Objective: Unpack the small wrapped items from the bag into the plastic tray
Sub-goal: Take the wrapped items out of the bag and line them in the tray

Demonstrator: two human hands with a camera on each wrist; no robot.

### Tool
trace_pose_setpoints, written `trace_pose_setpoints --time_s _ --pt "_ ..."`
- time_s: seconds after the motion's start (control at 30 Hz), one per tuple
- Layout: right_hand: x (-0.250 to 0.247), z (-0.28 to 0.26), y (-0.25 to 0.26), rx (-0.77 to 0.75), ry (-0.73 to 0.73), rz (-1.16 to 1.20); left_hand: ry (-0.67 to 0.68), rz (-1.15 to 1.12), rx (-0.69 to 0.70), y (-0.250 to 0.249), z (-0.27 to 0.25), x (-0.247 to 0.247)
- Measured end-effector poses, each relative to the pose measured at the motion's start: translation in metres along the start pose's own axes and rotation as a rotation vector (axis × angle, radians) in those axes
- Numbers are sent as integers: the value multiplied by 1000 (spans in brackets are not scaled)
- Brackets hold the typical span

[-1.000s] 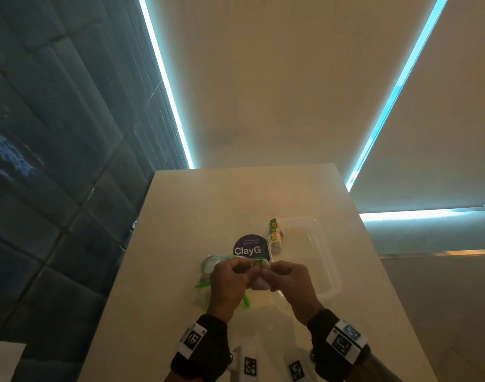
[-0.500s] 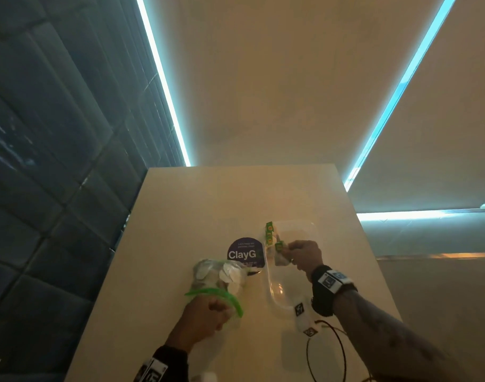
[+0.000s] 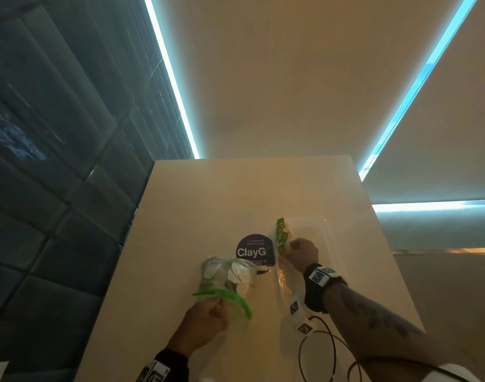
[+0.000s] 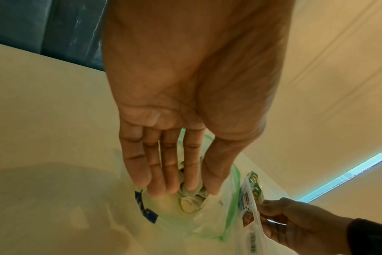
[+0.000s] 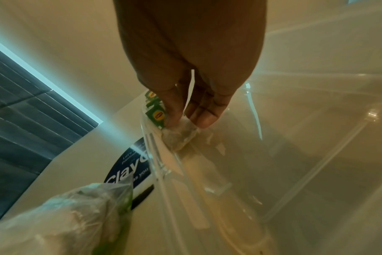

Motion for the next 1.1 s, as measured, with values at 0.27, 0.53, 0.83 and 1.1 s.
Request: trace_pose_setpoints --time_s 0.27,0.53,0.83,1.1 --pt "4 1 1 20 -2 -35 4 13 16 -5 0 2" --pt "17 9 -4 -102 22 -56 -9 39 43 -1 -5 0" --pt "28 22 -20 -25 29 -111 -44 37 16 7 -6 0" --pt "10 0 -16 -32 9 -95 -82 23 25 6 -11 -1"
Point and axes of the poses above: each hand's wrist, its own z-axis towards the middle knuckle, its own x-axis out of the palm, y = z × x, the point moved 4 cm from there along z, towards the middle knuckle, and after that the axes turned 1 degree about y, right-handed, at the moved point
